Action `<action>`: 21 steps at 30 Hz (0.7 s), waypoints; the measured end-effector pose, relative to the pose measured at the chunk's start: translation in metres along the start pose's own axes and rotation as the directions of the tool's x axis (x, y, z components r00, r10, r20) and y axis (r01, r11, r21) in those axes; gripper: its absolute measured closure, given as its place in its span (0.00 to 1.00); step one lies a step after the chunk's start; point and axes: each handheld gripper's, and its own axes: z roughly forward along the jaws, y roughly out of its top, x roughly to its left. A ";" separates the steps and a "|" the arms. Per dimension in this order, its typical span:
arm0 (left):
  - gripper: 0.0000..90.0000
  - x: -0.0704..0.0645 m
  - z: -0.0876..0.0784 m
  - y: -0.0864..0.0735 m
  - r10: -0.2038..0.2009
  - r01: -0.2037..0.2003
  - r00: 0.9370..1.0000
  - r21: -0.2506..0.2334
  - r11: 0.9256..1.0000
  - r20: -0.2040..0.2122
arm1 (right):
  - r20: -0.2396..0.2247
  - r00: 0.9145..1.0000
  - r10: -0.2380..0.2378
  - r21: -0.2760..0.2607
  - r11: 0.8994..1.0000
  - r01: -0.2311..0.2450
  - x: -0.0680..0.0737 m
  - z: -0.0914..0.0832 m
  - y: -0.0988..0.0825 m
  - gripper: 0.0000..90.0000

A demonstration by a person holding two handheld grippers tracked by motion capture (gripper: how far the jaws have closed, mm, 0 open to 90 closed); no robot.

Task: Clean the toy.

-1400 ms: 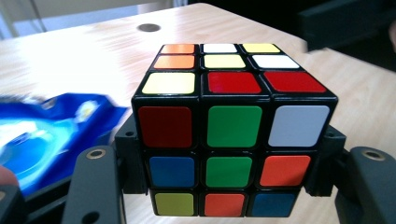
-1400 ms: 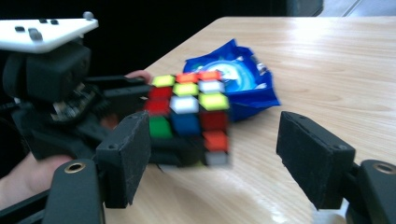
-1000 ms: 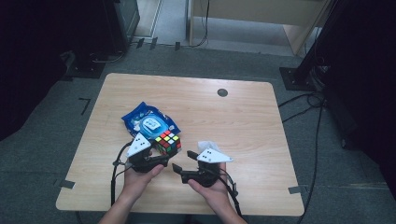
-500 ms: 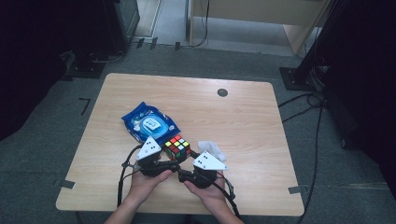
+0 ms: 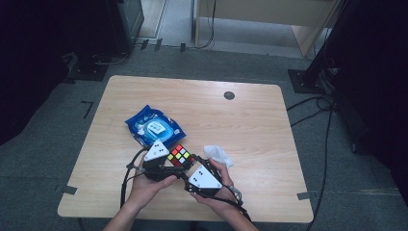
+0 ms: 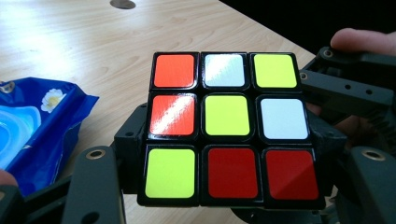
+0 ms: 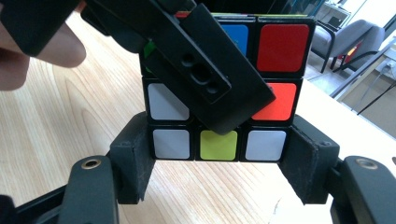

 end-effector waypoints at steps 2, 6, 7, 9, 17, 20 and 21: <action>0.38 0.002 -0.002 0.000 -0.016 0.016 1.000 -0.025 1.000 -0.005 | -0.009 1.000 -0.001 0.022 1.000 0.001 -0.003 0.001 -0.001 0.35; 0.38 0.011 -0.011 -0.001 -0.039 0.034 0.998 -0.093 0.995 -0.048 | 0.053 0.998 0.039 0.069 0.997 -0.042 -0.019 -0.001 -0.007 0.40; 0.38 0.012 -0.012 -0.002 -0.048 0.041 0.997 -0.109 0.993 -0.061 | 0.058 0.995 0.081 0.059 0.995 -0.084 -0.026 -0.003 -0.009 0.41; 0.38 0.016 -0.013 -0.005 -0.054 0.044 0.996 -0.141 0.989 -0.065 | 0.053 0.977 0.207 0.043 0.977 -0.210 -0.040 -0.009 -0.008 0.41; 0.38 0.006 0.003 -0.018 -0.007 -0.014 0.992 -0.165 0.986 -0.126 | -0.130 0.752 0.646 -0.023 0.756 -0.654 -0.068 -0.025 0.005 0.27; 0.38 -0.002 0.008 -0.020 0.026 -0.046 0.992 -0.161 0.986 -0.127 | -0.196 0.649 0.735 -0.005 0.661 -0.750 -0.069 -0.024 0.007 0.21; 0.38 -0.006 0.010 -0.021 0.045 -0.066 0.990 -0.161 0.985 -0.133 | -0.215 0.617 0.757 0.009 0.634 -0.774 -0.068 -0.023 0.008 0.20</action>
